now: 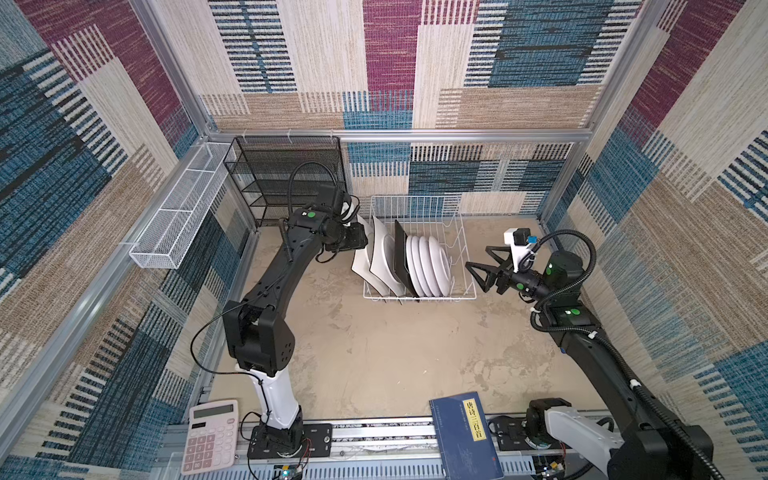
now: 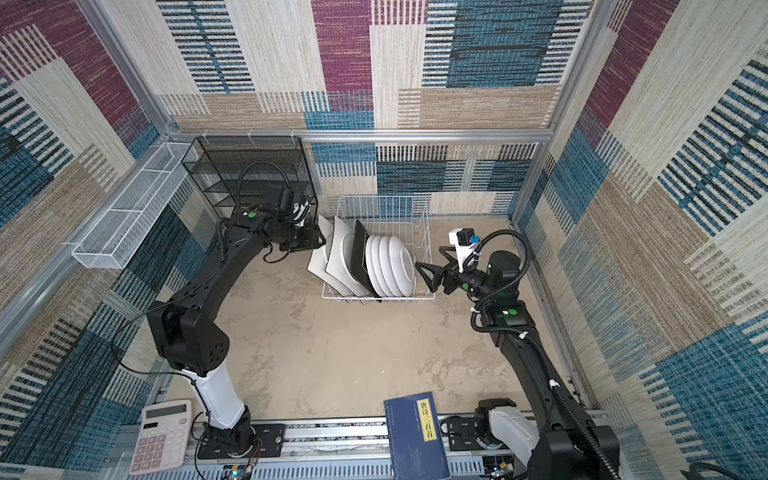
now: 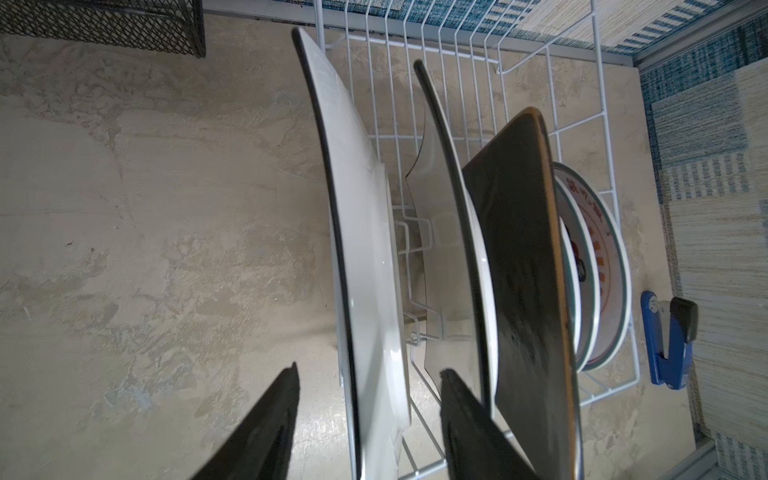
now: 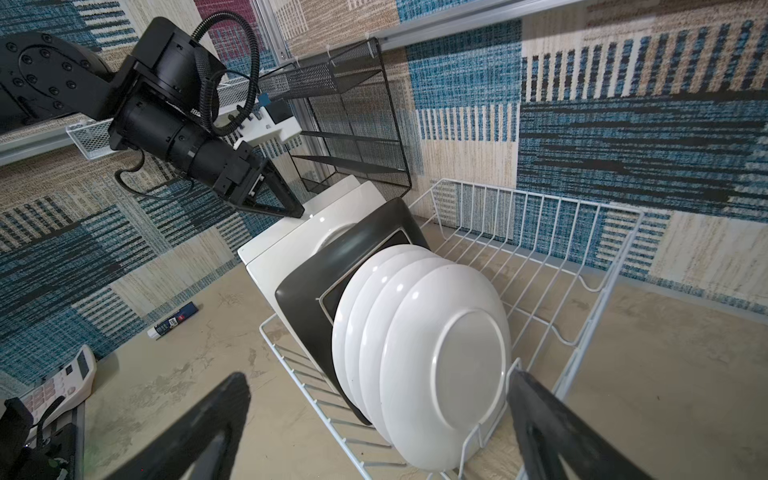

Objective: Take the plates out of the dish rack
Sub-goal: 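Move the left gripper to the white square plate while the right approaches, then close the left gripper on the rim of the white square plate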

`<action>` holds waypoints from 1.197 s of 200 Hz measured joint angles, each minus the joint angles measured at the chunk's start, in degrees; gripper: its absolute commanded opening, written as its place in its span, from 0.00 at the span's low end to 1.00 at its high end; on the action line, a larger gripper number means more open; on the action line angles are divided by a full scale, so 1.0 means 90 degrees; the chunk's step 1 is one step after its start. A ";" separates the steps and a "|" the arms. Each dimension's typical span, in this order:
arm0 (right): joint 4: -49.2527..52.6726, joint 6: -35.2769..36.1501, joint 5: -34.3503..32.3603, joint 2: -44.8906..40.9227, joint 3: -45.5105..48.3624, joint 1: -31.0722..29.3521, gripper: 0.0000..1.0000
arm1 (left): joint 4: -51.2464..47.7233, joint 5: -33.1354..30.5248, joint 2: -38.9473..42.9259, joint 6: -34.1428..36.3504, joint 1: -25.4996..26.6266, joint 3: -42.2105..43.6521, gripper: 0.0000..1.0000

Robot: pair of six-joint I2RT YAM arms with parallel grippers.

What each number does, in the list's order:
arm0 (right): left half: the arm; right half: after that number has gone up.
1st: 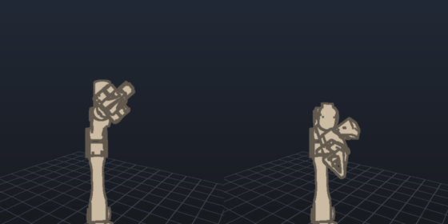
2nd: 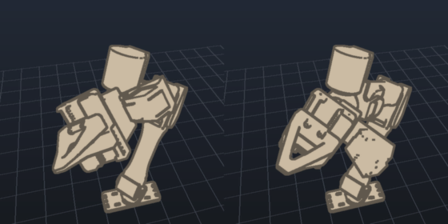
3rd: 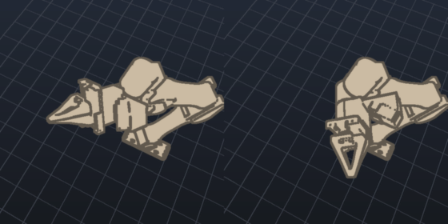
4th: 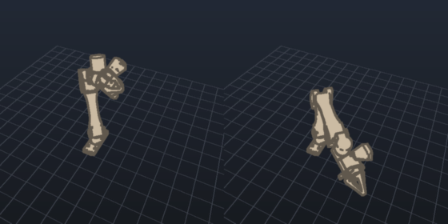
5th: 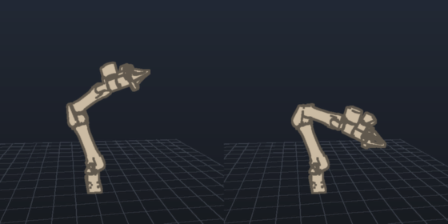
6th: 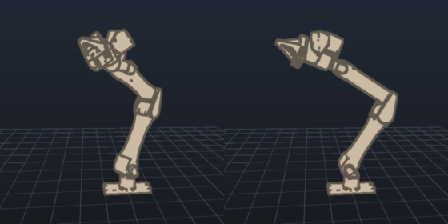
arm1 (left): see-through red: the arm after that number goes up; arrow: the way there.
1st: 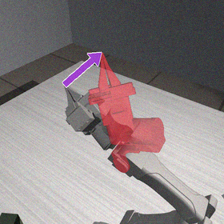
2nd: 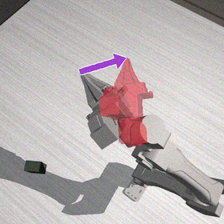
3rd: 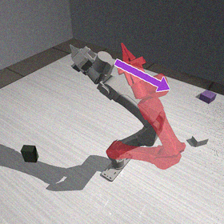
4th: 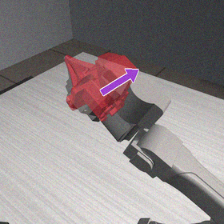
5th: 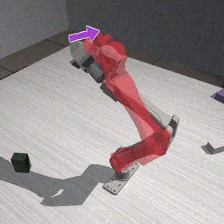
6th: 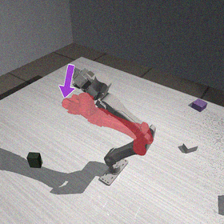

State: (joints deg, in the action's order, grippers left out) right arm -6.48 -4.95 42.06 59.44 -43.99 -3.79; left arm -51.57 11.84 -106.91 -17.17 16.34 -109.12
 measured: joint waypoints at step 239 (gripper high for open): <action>0.0328 0.0299 0.0095 0.0233 -0.0070 -0.0202 0.99 | -0.0537 0.0670 -0.0952 0.0034 0.0005 -0.0483 0.38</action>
State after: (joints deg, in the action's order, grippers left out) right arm -3.53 -2.26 42.92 61.54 -44.62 -5.61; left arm -56.40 17.87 -115.48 -16.86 16.38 -113.47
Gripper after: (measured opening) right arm 0.991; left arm 0.381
